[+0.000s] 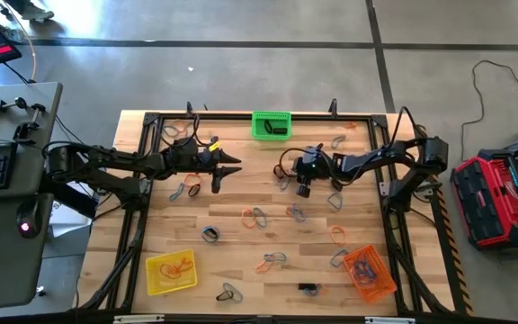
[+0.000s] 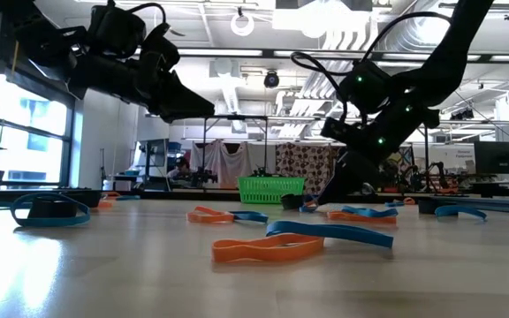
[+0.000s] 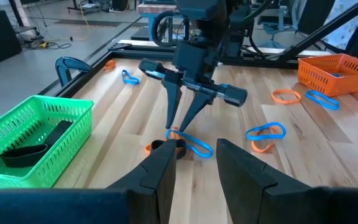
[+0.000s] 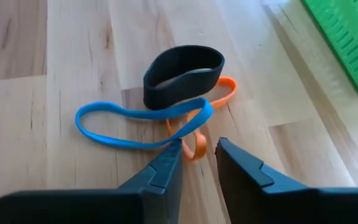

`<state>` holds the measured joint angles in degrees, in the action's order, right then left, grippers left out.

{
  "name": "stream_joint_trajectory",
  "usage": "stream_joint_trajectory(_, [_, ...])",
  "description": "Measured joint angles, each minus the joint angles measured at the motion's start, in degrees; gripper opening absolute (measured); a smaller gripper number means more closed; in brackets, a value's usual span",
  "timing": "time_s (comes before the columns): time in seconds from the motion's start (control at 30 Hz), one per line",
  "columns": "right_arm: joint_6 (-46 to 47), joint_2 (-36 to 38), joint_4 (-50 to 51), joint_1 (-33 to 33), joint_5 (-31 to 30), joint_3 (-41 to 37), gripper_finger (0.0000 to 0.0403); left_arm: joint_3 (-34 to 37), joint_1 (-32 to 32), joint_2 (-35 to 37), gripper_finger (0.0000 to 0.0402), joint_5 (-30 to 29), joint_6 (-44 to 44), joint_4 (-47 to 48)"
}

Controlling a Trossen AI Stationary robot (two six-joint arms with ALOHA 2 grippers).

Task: Sort rubber bands into baskets
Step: Put the orange rubber band into the yellow bin

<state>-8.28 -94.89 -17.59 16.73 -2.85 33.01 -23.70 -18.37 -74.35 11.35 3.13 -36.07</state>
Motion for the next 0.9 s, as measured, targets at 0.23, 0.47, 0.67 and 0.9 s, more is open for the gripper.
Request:
stream_joint_trajectory(0.23, [0.7,0.0,0.5,0.0,0.1,0.0,0.0075,0.0,0.0,0.0,0.0106,0.0,-0.1,0.0])
stream_joint_trajectory(0.47, [1.2,0.0,1.8,0.1,0.1,0.0,0.0011,0.0,0.0,0.0,0.0106,0.0,-0.1,0.0])
stream_joint_trajectory(0.67, [3.4,2.1,3.1,0.1,-0.2,0.0,0.0002,0.0,0.0,0.0,0.0106,0.0,-0.1,0.0])
stream_joint_trajectory(0.9, [4.9,6.9,6.5,-0.5,-3.8,0.0,0.0001,0.0,0.0,0.0,0.0106,0.0,-0.1,0.1])
